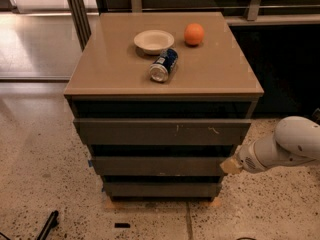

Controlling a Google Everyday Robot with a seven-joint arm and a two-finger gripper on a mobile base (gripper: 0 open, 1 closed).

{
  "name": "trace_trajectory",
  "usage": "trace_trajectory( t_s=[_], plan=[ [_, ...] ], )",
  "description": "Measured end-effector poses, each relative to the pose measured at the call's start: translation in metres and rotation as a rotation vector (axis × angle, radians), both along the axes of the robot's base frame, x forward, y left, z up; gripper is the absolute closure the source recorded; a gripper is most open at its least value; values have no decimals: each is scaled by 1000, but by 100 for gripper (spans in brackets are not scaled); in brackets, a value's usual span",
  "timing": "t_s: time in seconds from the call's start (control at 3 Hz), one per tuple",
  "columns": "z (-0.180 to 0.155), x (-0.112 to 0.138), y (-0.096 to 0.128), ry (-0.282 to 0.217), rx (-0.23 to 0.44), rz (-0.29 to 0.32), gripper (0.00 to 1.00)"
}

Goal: Close top drawer

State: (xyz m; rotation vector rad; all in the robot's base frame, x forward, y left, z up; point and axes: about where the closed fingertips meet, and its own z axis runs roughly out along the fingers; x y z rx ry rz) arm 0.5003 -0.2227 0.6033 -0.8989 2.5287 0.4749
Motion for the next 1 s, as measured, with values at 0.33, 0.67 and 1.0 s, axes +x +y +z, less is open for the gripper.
trace_trajectory(
  t_s=[0.33, 0.67, 1.0],
  plan=[
    [0, 0, 0, 0, 0, 0, 35],
    [0, 0, 0, 0, 0, 0, 11],
    [0, 0, 0, 0, 0, 0, 0]
  ],
)
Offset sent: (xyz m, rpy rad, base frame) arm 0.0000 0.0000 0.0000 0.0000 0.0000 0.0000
